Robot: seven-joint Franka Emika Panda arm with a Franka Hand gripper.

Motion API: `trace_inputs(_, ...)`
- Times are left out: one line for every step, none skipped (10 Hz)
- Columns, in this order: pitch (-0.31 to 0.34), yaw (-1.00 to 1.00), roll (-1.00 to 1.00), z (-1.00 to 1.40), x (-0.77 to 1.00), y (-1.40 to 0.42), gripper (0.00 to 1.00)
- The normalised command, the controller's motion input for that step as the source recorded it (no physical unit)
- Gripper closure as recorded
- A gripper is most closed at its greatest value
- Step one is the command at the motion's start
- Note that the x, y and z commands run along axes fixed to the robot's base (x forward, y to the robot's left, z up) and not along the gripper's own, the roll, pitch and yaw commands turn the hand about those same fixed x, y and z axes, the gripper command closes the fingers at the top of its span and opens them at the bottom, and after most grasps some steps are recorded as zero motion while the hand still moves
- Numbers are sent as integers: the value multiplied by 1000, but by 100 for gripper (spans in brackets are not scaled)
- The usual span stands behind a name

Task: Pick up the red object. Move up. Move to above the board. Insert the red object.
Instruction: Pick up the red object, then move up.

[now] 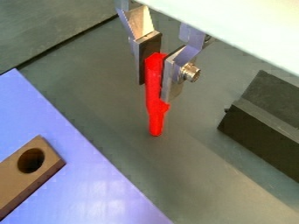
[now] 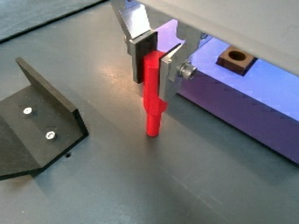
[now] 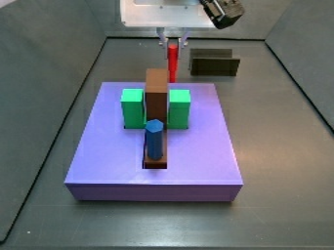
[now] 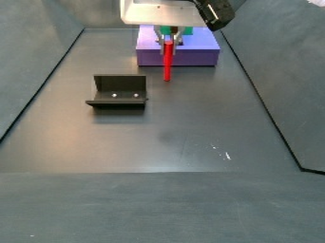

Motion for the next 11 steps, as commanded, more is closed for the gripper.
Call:
trace_inputs(0, 0, 0, 0, 0, 0, 100)
trace_inputs(0, 0, 0, 0, 0, 0, 100)
trace_inputs(0, 0, 0, 0, 0, 0, 100)
trace_inputs(0, 0, 0, 0, 0, 0, 100)
trace_inputs(0, 0, 0, 0, 0, 0, 100)
trace_inputs(0, 0, 0, 0, 0, 0, 100)
trace_inputs(0, 0, 0, 0, 0, 0, 100)
trace_inputs(0, 0, 0, 0, 0, 0, 100)
trace_inputs(0, 0, 0, 0, 0, 0, 100)
trace_inputs(0, 0, 0, 0, 0, 0, 100)
trace_inputs(0, 0, 0, 833, 0, 0, 100)
